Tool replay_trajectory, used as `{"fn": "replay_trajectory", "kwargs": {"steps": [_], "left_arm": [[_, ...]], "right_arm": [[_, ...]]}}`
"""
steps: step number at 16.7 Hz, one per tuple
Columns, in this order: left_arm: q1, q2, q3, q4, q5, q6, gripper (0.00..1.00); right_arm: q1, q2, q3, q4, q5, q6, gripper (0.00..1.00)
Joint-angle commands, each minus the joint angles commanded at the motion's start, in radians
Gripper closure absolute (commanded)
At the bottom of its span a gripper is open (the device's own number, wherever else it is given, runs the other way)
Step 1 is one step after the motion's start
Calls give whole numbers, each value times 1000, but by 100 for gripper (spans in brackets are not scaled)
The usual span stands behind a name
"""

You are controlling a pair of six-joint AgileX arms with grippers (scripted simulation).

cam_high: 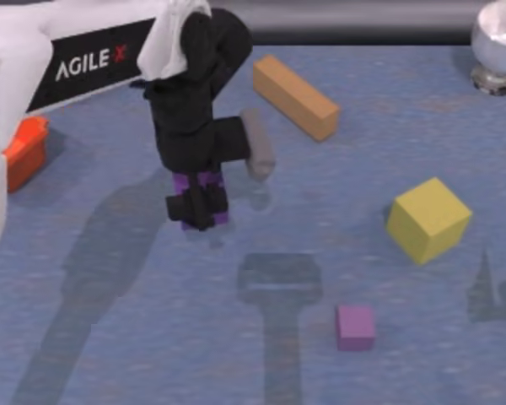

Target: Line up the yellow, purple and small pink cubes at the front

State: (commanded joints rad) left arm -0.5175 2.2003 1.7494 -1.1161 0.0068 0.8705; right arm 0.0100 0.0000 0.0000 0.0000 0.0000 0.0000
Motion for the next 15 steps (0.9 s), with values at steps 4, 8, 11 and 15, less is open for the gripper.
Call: {"fn": "replay_trajectory", "kwargs": {"steps": [4,8,11,15], "left_arm": [[-204,-81,-103,16,-3,-93,100],[-339,-139,-170,30,-6,-156,100],[-348,-144,-175,31,-6,-161,100],[-345,-133,-183,47,-5,-159,100]], "right_arm": [[0,0,0,0,0,0,0],[0,0,0,0,0,0,0],[0,0,0,0,0,0,0],[0,0,0,0,0,0,0]]}}
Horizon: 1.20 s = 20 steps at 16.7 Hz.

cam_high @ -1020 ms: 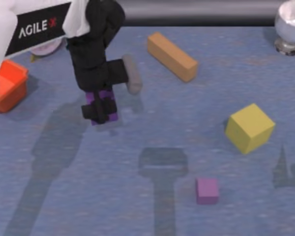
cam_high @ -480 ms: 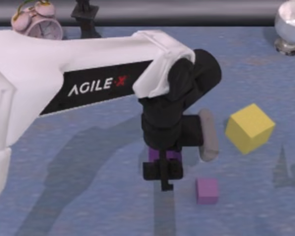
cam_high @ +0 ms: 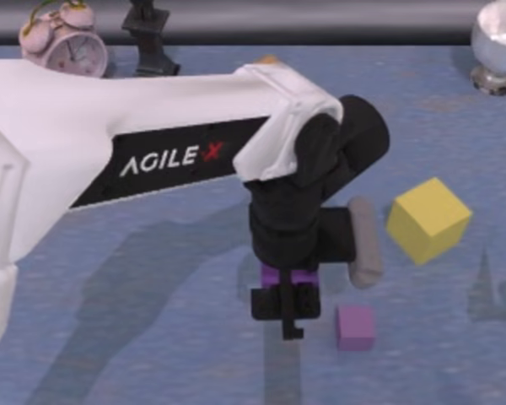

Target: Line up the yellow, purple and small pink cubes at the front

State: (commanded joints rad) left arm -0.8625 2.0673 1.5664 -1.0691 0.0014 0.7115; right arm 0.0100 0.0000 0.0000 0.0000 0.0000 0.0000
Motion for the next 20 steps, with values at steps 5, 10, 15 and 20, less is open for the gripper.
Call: {"fn": "replay_trajectory", "kwargs": {"steps": [5,10,15,20], "left_arm": [[-4,70,-89,166,1,-5,100],[-8,96,-119,218,0,-5,100],[-8,96,-119,218,0,-5,70],[-8,96,-119,218,0,-5,32]], "right_arm": [[0,0,0,0,0,0,0],[0,0,0,0,0,0,0],[0,0,0,0,0,0,0],[0,0,0,0,0,0,0]]}}
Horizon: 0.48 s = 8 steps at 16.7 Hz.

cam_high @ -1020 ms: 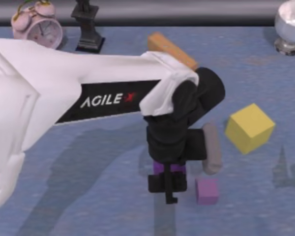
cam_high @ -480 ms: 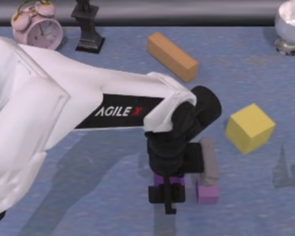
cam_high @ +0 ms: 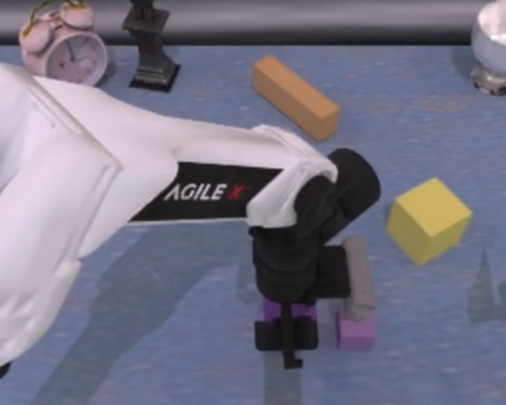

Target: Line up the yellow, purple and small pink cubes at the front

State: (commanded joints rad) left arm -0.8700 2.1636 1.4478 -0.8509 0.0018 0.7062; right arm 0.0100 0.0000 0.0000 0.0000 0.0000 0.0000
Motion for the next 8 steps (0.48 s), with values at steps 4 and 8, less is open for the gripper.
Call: {"fn": "replay_trajectory", "kwargs": {"steps": [4,8], "left_arm": [[0,0,0,0,0,0,2],[0,0,0,0,0,0,0]], "right_arm": [[0,0,0,0,0,0,0],[0,0,0,0,0,0,0]]}}
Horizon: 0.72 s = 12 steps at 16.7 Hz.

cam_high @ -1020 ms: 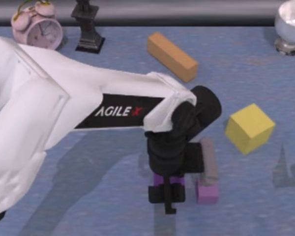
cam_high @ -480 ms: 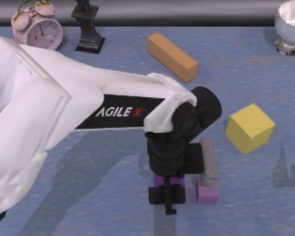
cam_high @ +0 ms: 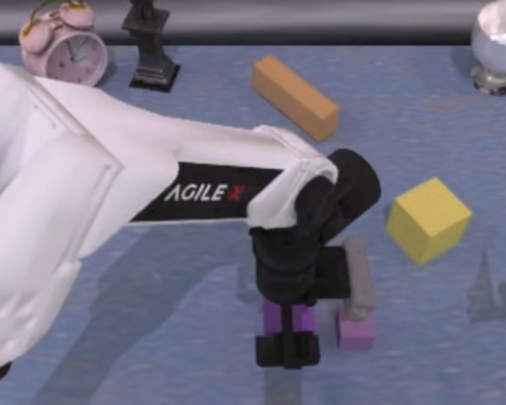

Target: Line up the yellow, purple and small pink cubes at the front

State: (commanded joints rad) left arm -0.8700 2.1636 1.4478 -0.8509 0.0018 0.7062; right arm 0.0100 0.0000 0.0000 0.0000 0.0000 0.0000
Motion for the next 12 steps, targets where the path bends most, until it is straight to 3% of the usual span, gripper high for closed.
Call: {"fn": "replay_trajectory", "kwargs": {"steps": [7,12], "left_arm": [[2,-6,14,-18,-1,1,0],[15,-69,114,-195,0,-1,0]], "right_arm": [[0,0,0,0,0,0,0],[0,0,0,0,0,0,0]]}}
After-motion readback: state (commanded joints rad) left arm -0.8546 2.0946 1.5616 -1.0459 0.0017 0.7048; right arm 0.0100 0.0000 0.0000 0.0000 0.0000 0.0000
